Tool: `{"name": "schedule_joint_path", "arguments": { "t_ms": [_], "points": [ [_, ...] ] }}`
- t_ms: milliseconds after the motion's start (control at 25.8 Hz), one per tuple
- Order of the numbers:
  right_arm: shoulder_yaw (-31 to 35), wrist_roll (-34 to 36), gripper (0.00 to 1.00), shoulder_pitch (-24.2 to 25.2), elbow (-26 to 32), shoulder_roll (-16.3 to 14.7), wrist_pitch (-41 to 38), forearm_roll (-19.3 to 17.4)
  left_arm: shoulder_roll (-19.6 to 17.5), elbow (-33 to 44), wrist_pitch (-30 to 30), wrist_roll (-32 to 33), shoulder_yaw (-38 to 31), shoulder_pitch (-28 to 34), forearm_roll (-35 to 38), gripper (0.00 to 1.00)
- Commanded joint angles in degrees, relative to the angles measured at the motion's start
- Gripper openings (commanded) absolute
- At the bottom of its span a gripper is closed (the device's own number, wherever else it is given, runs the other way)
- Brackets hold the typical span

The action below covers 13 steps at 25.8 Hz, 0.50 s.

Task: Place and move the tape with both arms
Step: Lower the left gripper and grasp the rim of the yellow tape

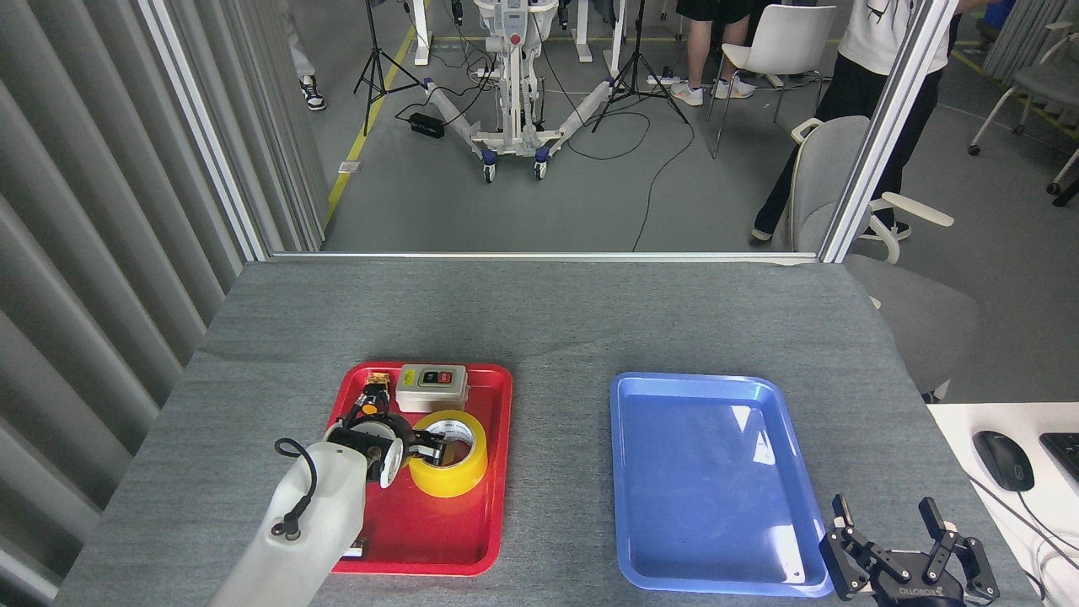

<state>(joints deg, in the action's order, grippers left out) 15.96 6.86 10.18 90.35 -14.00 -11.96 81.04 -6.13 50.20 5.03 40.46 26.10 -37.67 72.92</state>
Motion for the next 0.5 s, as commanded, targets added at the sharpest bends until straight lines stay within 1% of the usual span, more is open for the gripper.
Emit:
{"name": "schedule_joint_path", "arguments": {
  "t_ms": [0, 77, 116, 155, 232, 387, 465],
  "points": [
    [0.0, 0.0, 1.0, 0.1, 0.0, 0.2, 0.0, 0.0, 0.0, 0.0, -1.6, 0.3, 0.4, -0.2, -0.5, 1.0],
    [0.0, 0.0, 1.0, 0.1, 0.0, 0.3, 0.0, 0.0, 0.0, -0.1, -2.7, 0.4, 0.4, -0.2, -0.5, 0.99],
    [0.0, 0.1, 1.0, 0.2, 0.0, 0.4, 0.1, 0.0, 0.0, -0.3, -2.7, 0.4, 0.5, -0.3, -0.5, 0.97],
    [0.0, 0.0, 1.0, 0.2, 0.0, 0.5, 0.1, 0.0, 0.0, -0.5, -2.8, 0.3, 1.1, -0.7, -0.6, 0.89],
    [0.0, 0.0, 1.0, 0.2, 0.0, 0.5, 0.1, 0.0, -0.1, -1.4, -2.7, 0.1, 2.4, -1.2, -0.7, 0.88],
    [0.0, 0.0, 1.0, 0.2, 0.0, 0.6, 0.8, 0.0, -0.1, -3.2, -2.8, -0.6, 3.3, -1.4, -0.7, 0.76],
    [0.0, 0.1, 1.0, 0.3, 0.0, 0.6, 1.5, 0.0, -0.1, -4.0, -2.8, -1.7, 3.7, -1.4, -0.7, 0.73]
  ]
}}
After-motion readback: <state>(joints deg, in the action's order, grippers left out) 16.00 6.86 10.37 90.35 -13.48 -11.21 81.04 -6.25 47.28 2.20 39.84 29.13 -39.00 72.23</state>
